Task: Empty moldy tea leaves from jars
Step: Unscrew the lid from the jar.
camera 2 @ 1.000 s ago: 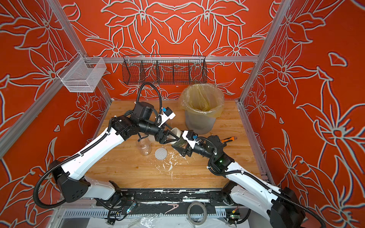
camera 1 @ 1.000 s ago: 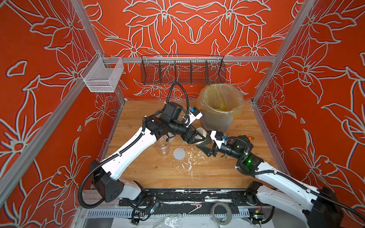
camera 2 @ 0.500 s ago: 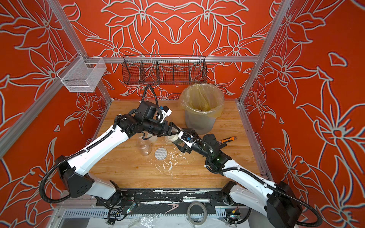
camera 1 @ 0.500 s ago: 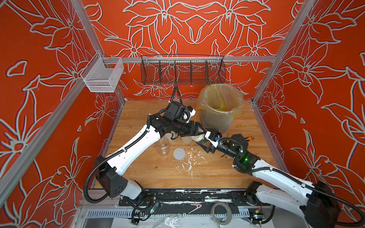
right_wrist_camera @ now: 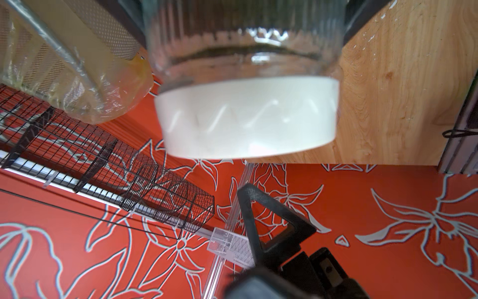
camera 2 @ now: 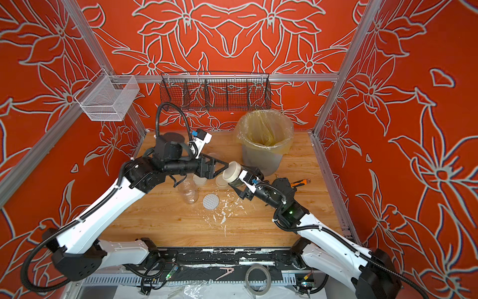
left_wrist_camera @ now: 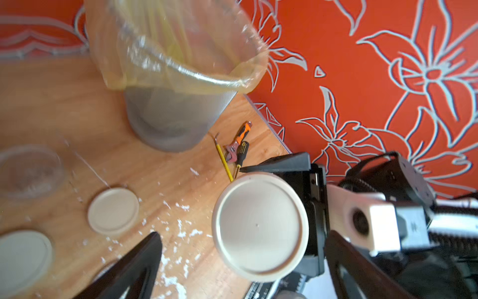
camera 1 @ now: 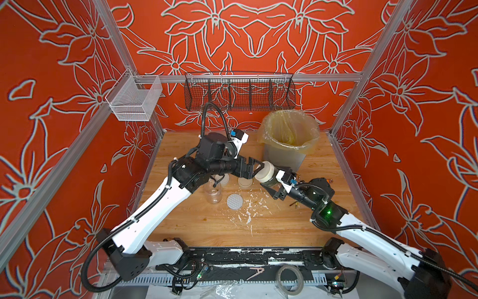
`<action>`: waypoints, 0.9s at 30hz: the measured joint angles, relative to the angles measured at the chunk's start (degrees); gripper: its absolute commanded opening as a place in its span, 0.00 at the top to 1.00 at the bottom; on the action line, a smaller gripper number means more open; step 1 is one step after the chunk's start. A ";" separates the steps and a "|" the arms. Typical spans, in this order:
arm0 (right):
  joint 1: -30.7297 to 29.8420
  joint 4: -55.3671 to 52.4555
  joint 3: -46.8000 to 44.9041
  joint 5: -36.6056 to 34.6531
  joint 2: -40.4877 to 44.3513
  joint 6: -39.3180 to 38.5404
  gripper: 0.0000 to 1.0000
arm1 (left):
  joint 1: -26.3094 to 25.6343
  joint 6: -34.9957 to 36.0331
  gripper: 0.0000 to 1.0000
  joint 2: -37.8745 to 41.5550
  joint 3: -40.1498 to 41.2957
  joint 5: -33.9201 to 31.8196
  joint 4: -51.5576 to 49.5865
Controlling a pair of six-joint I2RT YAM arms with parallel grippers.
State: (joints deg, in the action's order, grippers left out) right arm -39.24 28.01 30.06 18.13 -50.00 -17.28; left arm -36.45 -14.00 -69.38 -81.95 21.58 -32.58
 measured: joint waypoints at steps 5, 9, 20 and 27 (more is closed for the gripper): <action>0.00 -0.68 -0.17 2.27 3.13 1.38 0.70 | 0.00 15.43 0.03 5.66 4.33 4.63 0.74; 0.00 -1.75 -0.17 5.95 4.35 2.01 0.71 | -0.04 23.45 0.03 6.23 7.04 10.19 2.29; 0.00 -3.30 -0.09 12.94 4.31 4.13 0.71 | -1.55 33.20 0.03 5.38 10.93 15.85 6.62; 0.00 -5.16 0.72 14.53 3.87 4.28 0.71 | -3.63 34.82 0.03 2.38 10.58 16.04 7.04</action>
State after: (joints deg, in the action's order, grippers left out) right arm -39.24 22.85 30.79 32.67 -46.13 -12.99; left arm -40.07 20.82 -67.00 -71.37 37.63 -25.54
